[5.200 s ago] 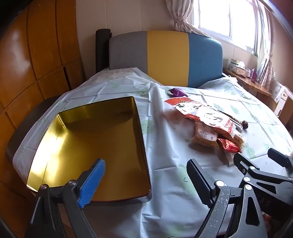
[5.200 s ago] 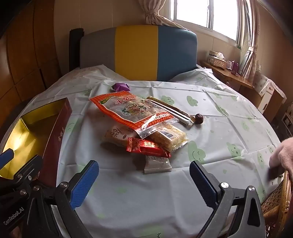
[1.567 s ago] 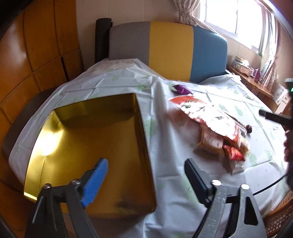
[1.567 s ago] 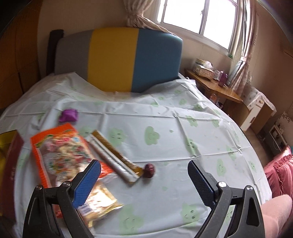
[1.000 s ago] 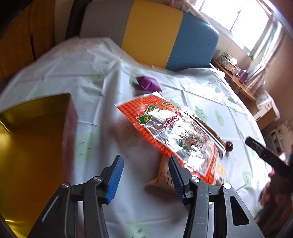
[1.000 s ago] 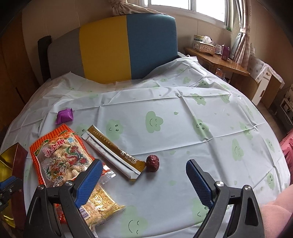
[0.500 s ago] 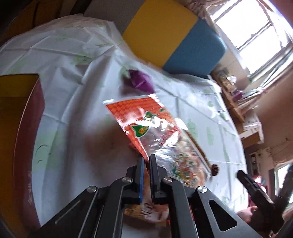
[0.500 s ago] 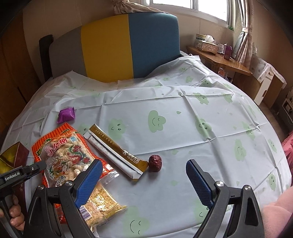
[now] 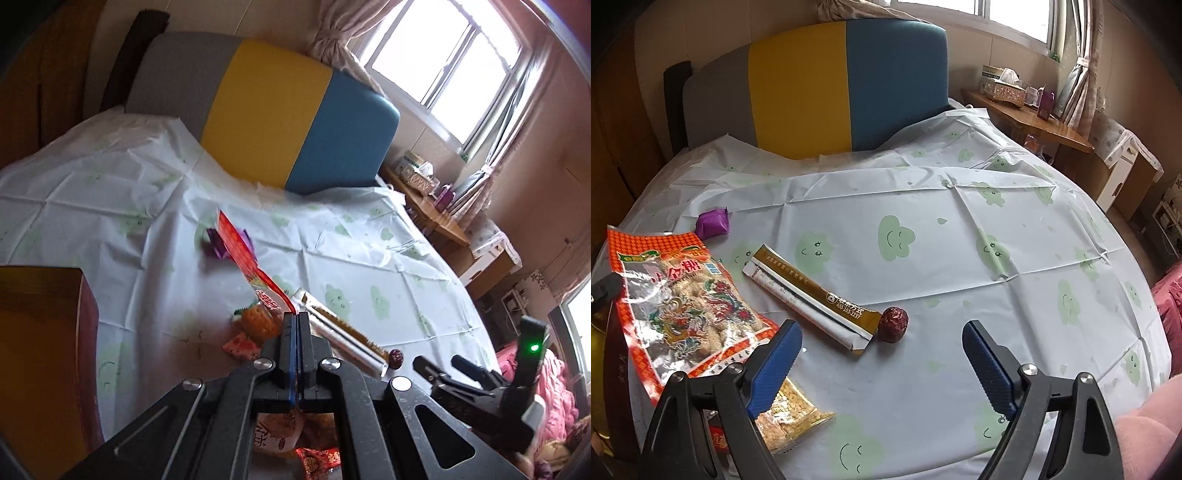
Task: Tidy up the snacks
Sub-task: 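Drop the candy bag in the tray with left gripper while right grasps the stick packet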
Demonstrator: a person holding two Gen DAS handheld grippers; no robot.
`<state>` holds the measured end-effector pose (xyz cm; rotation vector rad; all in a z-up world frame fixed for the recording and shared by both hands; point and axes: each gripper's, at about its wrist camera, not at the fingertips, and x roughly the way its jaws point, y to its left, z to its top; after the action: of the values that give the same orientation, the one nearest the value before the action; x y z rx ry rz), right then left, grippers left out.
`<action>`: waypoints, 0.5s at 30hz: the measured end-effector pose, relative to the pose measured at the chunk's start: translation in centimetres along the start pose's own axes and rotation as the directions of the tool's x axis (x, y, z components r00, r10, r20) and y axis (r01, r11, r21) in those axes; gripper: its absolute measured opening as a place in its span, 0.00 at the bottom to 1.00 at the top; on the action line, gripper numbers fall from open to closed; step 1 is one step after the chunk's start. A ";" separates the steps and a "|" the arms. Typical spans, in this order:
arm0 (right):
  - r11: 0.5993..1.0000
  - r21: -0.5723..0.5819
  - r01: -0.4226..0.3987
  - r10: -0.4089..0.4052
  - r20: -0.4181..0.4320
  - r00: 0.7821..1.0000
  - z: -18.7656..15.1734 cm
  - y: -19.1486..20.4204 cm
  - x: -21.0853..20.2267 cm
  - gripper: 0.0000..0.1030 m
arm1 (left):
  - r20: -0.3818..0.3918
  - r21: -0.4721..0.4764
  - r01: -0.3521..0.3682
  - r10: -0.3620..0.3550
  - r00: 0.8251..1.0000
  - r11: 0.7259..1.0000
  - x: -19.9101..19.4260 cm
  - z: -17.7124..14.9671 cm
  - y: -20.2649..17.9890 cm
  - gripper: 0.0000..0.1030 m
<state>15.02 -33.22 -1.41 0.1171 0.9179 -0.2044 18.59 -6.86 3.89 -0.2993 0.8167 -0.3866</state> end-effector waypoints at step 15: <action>0.999 -0.020 0.036 -0.036 -0.012 0.999 -0.2 0.0 0.3 0.84 | 0.206 -0.002 -0.029 0.028 0.978 1.000 -11.2 3.5 3.0 0.00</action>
<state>15.03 -33.26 -1.74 0.0839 0.9351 -0.2285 14.94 1.17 12.18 -0.3205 0.6170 -0.3232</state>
